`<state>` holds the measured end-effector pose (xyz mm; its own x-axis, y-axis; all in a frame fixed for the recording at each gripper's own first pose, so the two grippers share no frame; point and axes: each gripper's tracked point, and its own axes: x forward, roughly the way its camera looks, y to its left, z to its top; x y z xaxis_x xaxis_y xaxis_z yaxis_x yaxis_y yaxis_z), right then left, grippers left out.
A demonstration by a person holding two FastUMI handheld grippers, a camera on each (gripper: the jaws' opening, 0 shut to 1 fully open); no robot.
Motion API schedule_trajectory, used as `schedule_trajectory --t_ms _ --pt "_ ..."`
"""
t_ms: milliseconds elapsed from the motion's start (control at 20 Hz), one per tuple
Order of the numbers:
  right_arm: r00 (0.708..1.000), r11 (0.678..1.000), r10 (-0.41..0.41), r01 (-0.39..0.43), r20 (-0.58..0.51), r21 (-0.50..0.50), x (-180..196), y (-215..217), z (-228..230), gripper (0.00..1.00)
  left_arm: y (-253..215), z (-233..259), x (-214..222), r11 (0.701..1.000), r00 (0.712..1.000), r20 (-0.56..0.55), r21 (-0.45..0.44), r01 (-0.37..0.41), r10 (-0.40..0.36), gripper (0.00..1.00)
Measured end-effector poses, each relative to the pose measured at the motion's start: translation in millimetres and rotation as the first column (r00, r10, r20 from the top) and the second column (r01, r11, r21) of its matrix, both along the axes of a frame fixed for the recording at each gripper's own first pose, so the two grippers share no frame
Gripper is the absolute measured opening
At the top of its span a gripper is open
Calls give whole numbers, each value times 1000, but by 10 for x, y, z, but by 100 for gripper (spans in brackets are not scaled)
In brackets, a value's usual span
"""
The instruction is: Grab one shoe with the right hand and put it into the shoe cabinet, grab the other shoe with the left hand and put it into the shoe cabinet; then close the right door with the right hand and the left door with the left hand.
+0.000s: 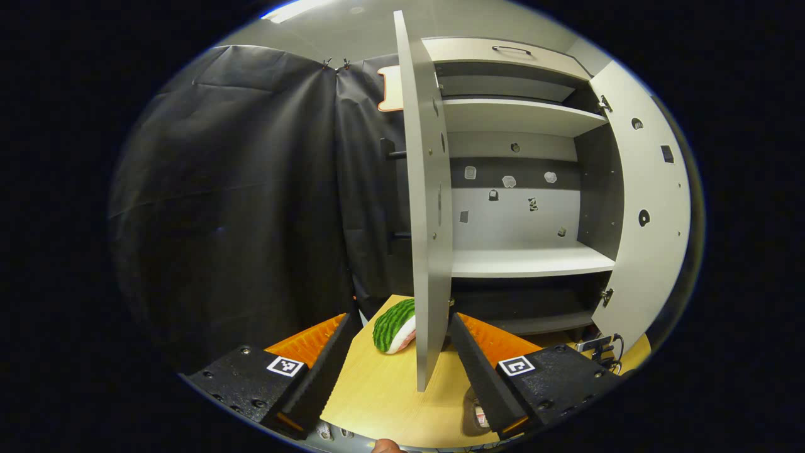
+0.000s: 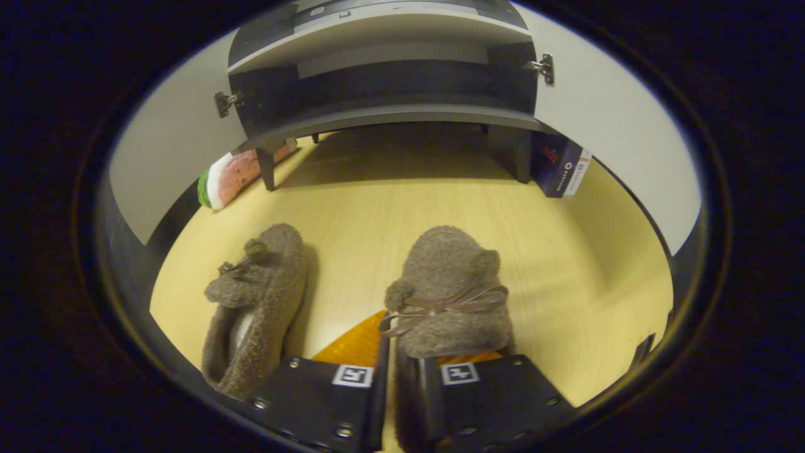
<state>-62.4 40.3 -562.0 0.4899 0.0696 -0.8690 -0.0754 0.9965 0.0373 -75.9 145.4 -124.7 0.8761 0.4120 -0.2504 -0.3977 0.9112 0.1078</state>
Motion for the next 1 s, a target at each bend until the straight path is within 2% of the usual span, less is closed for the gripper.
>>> schedule_trajectory --t_ms 50,150,200,400,650,750,1000 --pt "1000 1000 -2 2 -11 5 3 -1 -8 15 21 6 -31 1000 1000 0 -1 -5 5 97" --pt "1000 1000 -5 5 1 3 31 -11 18 14 23 -1 -19 1000 1000 2 -6 -9 9 97" --pt "1000 1000 -1 1 -4 -2 39 -6 -12 1 14 -3 -2 1000 1000 3 -9 -7 7 97" --pt "1000 1000 5 -5 11 7 49 -33 144 1 -11 -4 38 1000 1000 9 -8 3 -3 97" --pt "990 999 26 -30 135 26 367 -30 769 1 -45 -24 88 1000 1000 16 -13 16 -15 97" --pt "978 999 39 -45 203 28 573 -3 1110 0 -46 -33 106 1000 1000 21 -20 17 -16 96" --pt "924 995 55 -82 378 54 1334 136 2110 1 -36 -40 145 999 999 33 -35 12 -11 95"
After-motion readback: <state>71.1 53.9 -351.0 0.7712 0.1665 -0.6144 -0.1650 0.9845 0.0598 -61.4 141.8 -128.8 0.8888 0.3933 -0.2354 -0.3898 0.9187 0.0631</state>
